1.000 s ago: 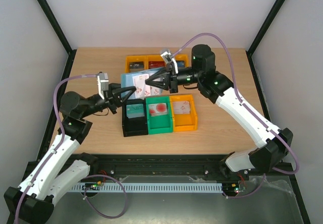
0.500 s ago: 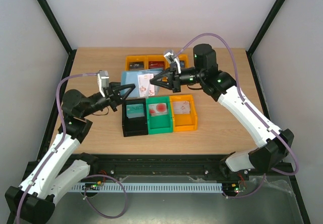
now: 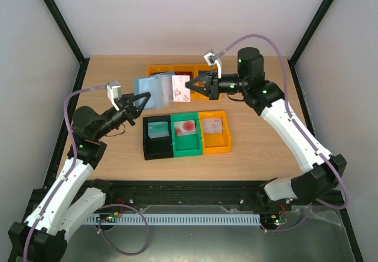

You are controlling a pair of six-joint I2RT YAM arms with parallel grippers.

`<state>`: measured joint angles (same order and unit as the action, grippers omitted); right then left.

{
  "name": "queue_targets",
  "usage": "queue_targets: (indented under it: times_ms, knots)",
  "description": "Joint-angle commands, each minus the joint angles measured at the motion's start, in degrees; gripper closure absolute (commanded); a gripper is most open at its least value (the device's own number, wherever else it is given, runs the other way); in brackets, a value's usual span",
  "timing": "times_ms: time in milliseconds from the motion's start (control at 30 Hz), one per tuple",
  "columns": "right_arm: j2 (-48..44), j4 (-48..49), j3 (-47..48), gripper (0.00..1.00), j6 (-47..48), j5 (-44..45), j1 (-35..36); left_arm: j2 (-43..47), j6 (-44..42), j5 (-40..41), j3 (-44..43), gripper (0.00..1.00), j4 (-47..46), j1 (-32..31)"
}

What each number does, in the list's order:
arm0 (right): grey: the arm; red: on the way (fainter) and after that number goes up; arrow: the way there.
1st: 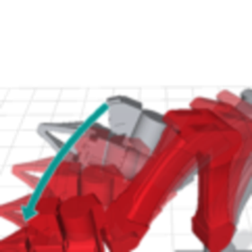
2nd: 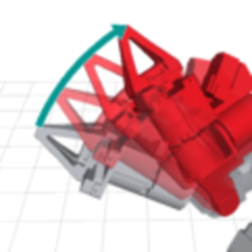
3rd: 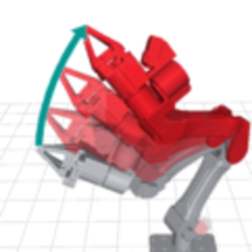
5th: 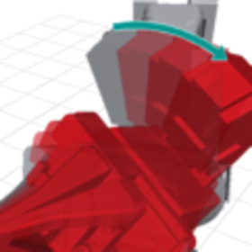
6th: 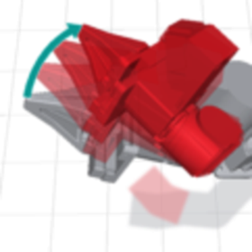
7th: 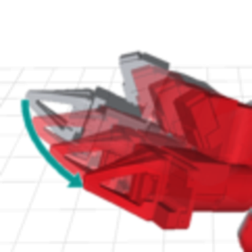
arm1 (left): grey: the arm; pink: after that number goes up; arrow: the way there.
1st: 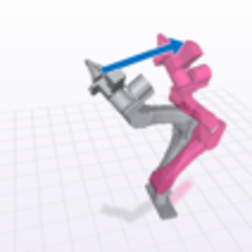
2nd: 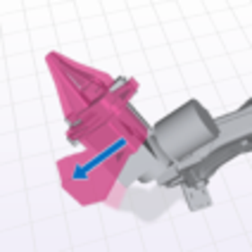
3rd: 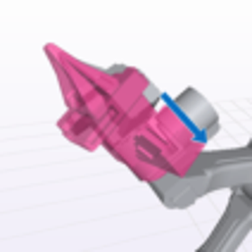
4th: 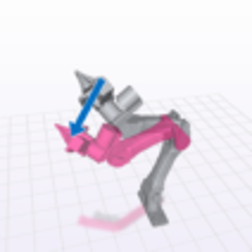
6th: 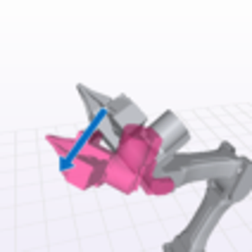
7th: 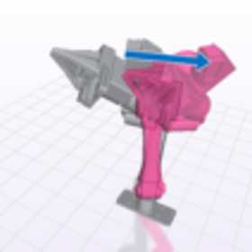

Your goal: Take the credit cards out of the card holder

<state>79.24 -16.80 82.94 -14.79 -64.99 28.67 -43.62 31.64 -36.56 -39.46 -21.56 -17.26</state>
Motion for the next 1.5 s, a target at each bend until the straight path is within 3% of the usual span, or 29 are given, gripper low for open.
queue_targets:
  times_ms: [0, 100, 267, 400, 600, 800, 1033, 1233, 1467]
  knots:
    - [-3.27, 4.15, -0.05, 0.98, -6.48, 1.33, -2.11, 1.97, 1.82, 4.57, 1.62, 0.98, 0.3, 1.05]
    - [-2.85, -0.75, 3.31, 0.99, -5.0, 2.92, -2.85, 1.84, 2.43, 5.97, 2.48, 0.97, 0.65, 1.96]
    - [1.21, -18.29, 13.71, 0.98, 5.15, 7.21, -4.14, 1.09, 6.59, 8.51, 4.53, 0.98, -1.64, 3.28]
    - [0.99, -20.38, 12.22, 0.98, 5.15, 9.32, -4.1, 2.7, 8.16, 9.91, 6.88, 0.98, 0.25, 4.29]
    - [1.06, -33.94, 14.57, 0.98, 15.23, 18.33, -4.12, 5.53, 9.61, 10.55, 8.82, 0.98, 2.72, 6.74]
    - [1.03, -38.15, 10.32, 0.98, 22.21, 28.93, -4.1, 6.85, 10.72, 11.07, 10.3, 0.98, 3.21, 8.42]
    - [4.59, -42.74, 4.64, 0.98, 38.03, 45.43, -4.06, 8.17, 10.16, 11.39, 11.32, 0.98, 3.37, 8.75]
    - [9.0, -47.91, 4.94, 0.98, 55.08, 45.61, -3.31, 8.43, 9.5, 11.86, 11.78, 0.98, 3.8, 9.16]
    - [15.47, -49.04, 6.57, 0.98, 63.57, 47.5, 1.11, 6.93, 8.91, 11.91, 11.52, 0.98, 4.01, 10.09]
